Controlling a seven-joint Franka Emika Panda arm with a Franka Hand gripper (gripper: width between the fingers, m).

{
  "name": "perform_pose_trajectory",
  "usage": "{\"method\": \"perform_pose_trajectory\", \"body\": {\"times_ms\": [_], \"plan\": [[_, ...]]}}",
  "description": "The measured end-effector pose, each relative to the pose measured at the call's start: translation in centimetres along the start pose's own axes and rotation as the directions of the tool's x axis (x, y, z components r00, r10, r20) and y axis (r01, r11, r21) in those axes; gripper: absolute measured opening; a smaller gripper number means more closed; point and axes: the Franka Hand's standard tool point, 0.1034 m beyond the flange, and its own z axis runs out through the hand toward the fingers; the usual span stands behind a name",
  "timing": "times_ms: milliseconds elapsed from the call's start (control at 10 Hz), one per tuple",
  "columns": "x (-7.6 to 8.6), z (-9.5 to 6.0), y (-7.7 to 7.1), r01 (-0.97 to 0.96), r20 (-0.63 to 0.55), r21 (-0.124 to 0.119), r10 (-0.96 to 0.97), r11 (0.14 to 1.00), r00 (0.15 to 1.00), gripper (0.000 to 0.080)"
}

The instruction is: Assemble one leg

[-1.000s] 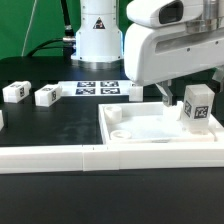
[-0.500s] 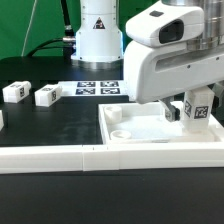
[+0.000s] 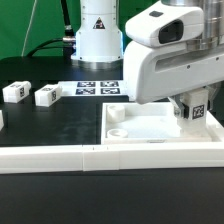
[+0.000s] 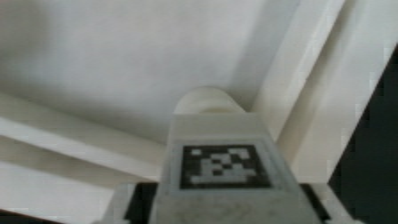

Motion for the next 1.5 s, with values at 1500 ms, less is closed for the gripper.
{"method": "perform_pose_trajectory", "body": {"times_ms": [1500], "plan": [[0.52,0.22,-0.56,-0.98,-0.043,0.055,0.981,0.192,0.189,0.0271]]}}
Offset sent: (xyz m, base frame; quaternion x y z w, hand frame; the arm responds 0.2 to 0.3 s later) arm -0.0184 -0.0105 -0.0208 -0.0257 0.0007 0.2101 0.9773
